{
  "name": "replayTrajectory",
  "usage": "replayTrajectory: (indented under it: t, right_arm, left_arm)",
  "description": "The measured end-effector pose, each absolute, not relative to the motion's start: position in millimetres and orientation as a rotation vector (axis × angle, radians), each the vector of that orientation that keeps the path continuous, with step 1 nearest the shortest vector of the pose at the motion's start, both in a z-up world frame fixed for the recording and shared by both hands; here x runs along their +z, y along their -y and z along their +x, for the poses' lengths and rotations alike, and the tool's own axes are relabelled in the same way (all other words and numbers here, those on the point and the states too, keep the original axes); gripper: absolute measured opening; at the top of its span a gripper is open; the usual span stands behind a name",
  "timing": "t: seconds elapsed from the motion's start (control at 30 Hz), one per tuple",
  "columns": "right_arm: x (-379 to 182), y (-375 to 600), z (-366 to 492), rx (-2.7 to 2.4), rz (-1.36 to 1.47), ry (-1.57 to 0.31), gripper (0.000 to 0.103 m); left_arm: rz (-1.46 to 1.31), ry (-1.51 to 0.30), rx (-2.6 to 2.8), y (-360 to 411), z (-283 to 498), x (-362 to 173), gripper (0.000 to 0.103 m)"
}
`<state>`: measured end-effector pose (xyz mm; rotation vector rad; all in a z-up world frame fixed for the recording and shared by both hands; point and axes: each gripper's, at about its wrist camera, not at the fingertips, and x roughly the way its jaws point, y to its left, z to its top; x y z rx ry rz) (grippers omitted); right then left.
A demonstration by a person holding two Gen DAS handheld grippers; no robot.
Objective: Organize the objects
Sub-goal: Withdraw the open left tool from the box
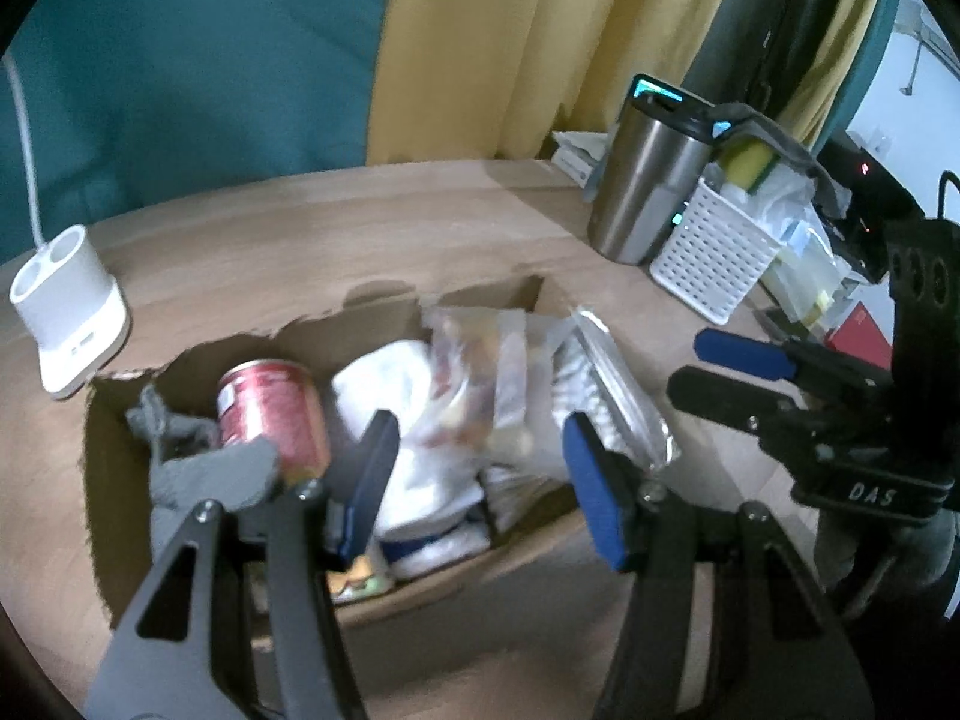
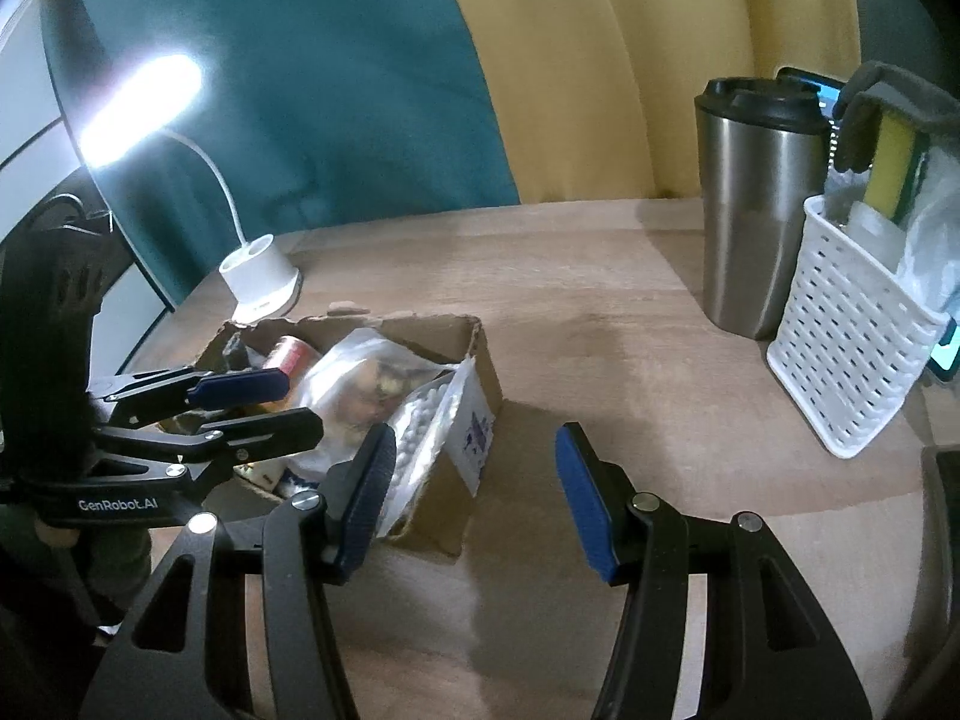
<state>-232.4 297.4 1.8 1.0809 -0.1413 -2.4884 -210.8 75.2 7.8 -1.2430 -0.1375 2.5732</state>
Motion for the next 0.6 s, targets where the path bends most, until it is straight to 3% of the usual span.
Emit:
replayTrajectory:
  t: [0.13, 0.23, 0.33, 0.43, 0.6]
  right_arm:
    - [6.6, -290.1, -222.2, -2.498, 1.079, 0.127, 0.058]
    - [9.8, -282.9, -214.7, -2.502, 1.077, 0.112, 0.058]
    - [12.5, -275.0, -207.9, -2.509, 1.071, 0.101, 0.059]
    - [16.1, -268.9, -200.6, -2.519, 1.061, 0.094, 0.067]
    - [21.2, -257.0, -188.2, -2.528, 1.052, 0.073, 0.067]
  left_arm:
    - [-1.212, 0.148, 2.611, -64.0, -198.1, 11.9, 0.06]
    - [-1.184, 0.134, 2.661, -55.6, -187.1, 15.2, 0.069]
    - [-1.156, 0.085, 2.715, -50.0, -175.8, 17.9, 0.069]
    - [-1.149, 0.108, 2.73, -40.6, -166.9, 19.6, 0.069]
    - [-1.12, 0.128, 2.766, -25.9, -151.0, 23.5, 0.069]
